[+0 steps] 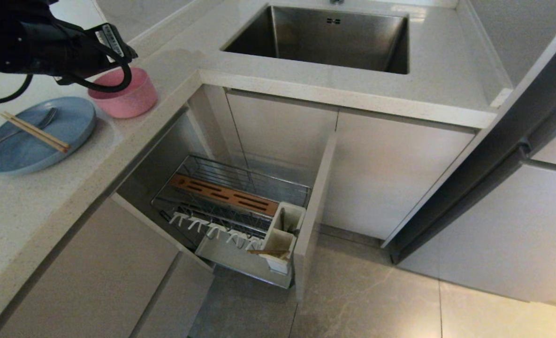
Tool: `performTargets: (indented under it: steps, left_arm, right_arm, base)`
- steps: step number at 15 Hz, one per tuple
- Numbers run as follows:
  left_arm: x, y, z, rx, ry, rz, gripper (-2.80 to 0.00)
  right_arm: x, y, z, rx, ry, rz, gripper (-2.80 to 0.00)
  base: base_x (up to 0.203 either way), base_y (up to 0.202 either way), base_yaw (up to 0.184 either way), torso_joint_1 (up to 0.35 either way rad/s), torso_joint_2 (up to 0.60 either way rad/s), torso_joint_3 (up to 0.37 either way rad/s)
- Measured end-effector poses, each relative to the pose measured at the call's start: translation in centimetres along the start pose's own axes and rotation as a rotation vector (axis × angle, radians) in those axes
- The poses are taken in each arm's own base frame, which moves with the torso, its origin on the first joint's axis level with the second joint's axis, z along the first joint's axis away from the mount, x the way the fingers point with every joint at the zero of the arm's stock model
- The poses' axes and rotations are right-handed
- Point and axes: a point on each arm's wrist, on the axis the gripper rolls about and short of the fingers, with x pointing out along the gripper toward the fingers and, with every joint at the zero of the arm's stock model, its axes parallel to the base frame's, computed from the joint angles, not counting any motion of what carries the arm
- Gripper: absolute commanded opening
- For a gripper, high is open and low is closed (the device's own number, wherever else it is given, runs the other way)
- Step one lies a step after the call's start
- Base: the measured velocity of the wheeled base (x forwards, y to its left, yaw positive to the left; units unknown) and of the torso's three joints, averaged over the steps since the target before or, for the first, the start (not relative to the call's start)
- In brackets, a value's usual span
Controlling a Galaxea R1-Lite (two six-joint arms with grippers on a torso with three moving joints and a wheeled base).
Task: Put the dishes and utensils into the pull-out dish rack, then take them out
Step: Pick up the bowl and place it in the cupboard
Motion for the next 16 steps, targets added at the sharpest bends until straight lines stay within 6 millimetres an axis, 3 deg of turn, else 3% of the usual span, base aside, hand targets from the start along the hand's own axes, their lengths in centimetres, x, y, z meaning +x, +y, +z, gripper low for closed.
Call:
performTargets:
  steps: [8,16]
  left_arm:
    - [3.6,-0.9,-2.0,0.002,0.006,-0.016,0.0]
    - [5.3,-1.3,-3.1,0.011,0.012,-0.014,0.0]
  right_arm:
    - [0.0,0.0,0.0,0.0,0.0,0.0,-2.8]
    - [0.0,0.0,0.0,0.0,0.0,0.0,-2.8]
  base:
    - [0.0,0.0,0.0,0.0,0.0,0.0]
    - [0.0,0.0,0.0,0.0,0.0,0.0]
